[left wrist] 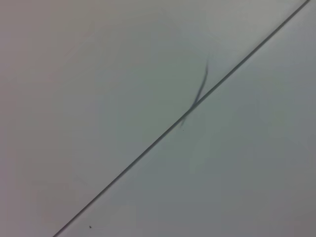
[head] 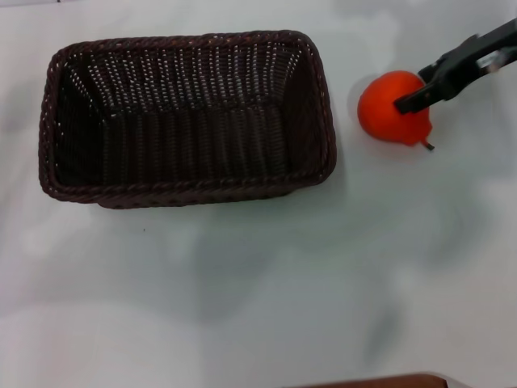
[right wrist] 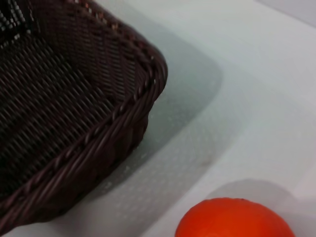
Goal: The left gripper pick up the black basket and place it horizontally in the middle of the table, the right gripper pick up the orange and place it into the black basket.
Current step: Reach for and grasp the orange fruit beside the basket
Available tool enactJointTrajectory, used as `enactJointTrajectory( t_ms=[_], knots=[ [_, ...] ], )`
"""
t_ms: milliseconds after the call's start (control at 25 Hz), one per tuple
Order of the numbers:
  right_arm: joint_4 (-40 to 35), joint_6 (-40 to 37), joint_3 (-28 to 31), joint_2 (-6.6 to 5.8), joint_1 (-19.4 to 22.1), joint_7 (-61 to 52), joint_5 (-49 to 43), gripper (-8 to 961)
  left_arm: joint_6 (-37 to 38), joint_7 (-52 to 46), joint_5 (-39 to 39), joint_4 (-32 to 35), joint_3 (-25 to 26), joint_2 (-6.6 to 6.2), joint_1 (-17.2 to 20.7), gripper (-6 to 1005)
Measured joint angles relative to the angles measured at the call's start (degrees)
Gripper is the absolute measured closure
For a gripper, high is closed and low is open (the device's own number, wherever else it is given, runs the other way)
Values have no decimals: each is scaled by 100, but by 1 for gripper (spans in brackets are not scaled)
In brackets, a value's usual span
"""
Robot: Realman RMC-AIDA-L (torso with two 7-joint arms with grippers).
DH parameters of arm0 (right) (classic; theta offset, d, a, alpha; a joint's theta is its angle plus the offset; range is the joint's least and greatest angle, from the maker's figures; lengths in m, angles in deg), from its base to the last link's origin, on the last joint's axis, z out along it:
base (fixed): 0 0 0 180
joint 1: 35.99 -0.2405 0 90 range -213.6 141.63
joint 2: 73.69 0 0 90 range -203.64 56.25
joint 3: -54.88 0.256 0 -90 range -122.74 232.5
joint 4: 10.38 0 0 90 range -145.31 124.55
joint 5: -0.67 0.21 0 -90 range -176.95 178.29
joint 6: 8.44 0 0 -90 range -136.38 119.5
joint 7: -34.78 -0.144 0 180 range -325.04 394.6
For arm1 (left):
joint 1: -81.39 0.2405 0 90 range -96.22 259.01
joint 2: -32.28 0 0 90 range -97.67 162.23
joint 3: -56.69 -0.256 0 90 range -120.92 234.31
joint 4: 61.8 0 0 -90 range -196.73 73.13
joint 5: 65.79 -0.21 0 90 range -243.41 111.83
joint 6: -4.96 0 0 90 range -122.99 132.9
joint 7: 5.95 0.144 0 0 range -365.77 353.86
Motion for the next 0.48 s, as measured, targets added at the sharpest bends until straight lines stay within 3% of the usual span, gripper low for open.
enactJointTrajectory(
  t_ms=[160, 480],
  knots=[
    [-417, -634, -55, 230, -183, 82, -311, 176, 4, 5, 3, 37, 0, -4, 21, 115],
    [-503, -743, -25, 338, -200, 350, -275, 479, 39, -8, 3, 115, 0, -21, 35, 116]
  ],
)
